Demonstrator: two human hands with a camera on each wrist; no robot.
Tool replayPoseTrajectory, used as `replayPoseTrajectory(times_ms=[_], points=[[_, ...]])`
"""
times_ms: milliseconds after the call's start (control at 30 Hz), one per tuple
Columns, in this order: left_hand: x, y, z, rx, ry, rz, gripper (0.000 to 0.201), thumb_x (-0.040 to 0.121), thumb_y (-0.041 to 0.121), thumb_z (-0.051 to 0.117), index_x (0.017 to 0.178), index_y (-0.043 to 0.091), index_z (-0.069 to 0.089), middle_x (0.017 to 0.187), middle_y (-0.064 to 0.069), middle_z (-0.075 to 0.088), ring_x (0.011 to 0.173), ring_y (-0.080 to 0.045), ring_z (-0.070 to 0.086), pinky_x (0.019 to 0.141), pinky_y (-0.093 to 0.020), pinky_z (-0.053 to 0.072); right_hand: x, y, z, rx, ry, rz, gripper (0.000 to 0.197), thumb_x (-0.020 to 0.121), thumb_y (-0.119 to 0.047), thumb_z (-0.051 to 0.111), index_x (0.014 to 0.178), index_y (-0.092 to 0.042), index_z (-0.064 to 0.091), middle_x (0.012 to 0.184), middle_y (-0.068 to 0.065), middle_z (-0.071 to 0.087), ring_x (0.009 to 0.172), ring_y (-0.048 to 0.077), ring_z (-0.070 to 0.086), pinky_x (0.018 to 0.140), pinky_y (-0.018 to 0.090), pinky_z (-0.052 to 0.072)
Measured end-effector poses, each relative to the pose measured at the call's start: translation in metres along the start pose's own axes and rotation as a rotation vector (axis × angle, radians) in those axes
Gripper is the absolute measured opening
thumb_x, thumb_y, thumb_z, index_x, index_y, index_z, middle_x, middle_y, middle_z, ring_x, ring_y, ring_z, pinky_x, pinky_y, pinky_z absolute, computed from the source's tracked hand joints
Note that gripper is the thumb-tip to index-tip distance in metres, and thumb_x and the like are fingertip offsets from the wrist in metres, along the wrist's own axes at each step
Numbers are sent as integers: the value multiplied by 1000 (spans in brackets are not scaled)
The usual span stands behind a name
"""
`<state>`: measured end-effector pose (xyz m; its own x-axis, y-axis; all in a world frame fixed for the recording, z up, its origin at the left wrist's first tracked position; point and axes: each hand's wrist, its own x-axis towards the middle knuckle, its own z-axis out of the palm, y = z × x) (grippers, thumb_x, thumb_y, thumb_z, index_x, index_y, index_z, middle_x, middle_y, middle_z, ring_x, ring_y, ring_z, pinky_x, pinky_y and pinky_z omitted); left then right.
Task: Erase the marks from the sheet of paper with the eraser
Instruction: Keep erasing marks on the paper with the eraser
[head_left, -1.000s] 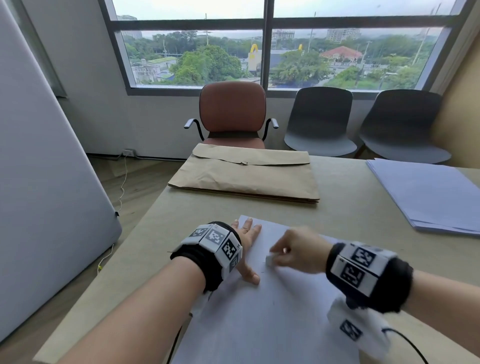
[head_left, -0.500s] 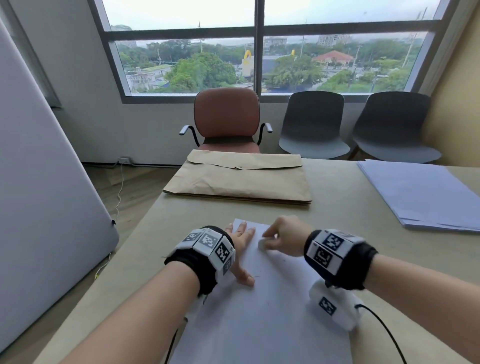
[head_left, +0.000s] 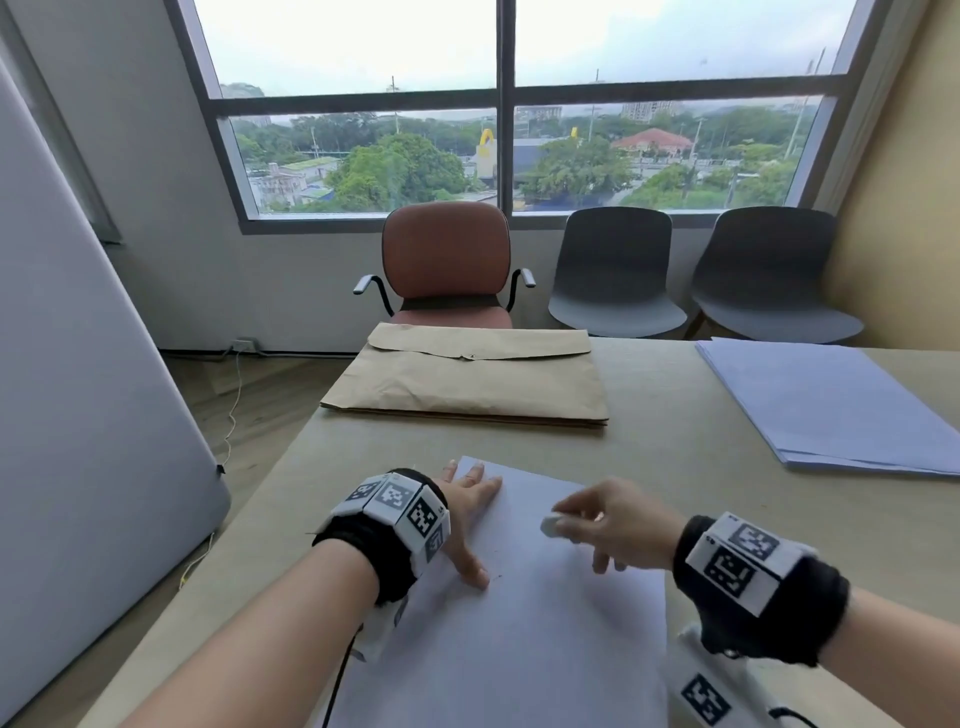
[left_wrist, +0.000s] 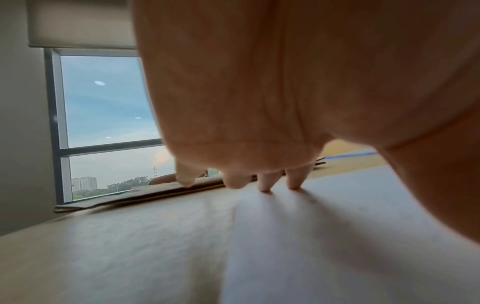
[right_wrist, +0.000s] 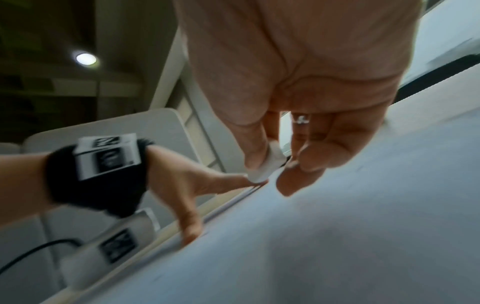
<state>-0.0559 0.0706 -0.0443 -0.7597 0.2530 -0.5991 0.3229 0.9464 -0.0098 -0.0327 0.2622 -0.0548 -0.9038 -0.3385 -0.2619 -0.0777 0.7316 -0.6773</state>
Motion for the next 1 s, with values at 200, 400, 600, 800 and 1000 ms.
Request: replayPoseTrajectory(times_ms=[200, 400, 600, 800, 1000], points=[[2, 7, -6, -78, 32, 49, 104, 77, 49, 69, 151, 29, -1, 156, 4, -22, 144, -18, -20, 117, -53, 0, 11, 4, -8, -2, 72, 21, 22, 87, -26, 60, 99, -10, 69, 62, -8, 57, 38, 1, 54, 43, 14, 43], [11, 27, 5, -164, 155, 45, 114, 73, 49, 73, 151, 13, -3, 159, -5, -7, 147, -17, -4, 119, -40, 9, 36, -18, 2, -292, 148, -97, 24, 84, -31, 62, 98, -14, 72, 95, 10, 71, 72, 18, 57, 66, 24, 41], [12, 23, 10, -241, 166, 38, 123, 72, 50, 74, 149, 16, -16, 159, -1, -4, 147, -17, 1, 118, -33, 11, 47, -18, 0, -645, -3, -296, 26, 91, -16, 50, 111, -19, 67, 103, 9, 58, 101, 26, 58, 77, 26, 42], [16, 22, 11, -155, 96, 43, 120, 76, 56, 67, 147, 12, -19, 157, -2, -19, 146, -16, -13, 117, -34, 0, 35, -14, -15, -766, -191, -436, 27, 94, -13, 47, 114, -15, 66, 107, 11, 60, 102, 23, 55, 68, 13, 24], [16, 22, 10, -175, 113, 61, 118, 76, 53, 69, 148, 15, -17, 157, -2, -19, 146, -17, -13, 117, -34, -1, 51, -24, -12, -774, -47, -345, 26, 92, -18, 47, 105, -23, 69, 80, -2, 51, 97, 23, 58, 75, 28, 42]])
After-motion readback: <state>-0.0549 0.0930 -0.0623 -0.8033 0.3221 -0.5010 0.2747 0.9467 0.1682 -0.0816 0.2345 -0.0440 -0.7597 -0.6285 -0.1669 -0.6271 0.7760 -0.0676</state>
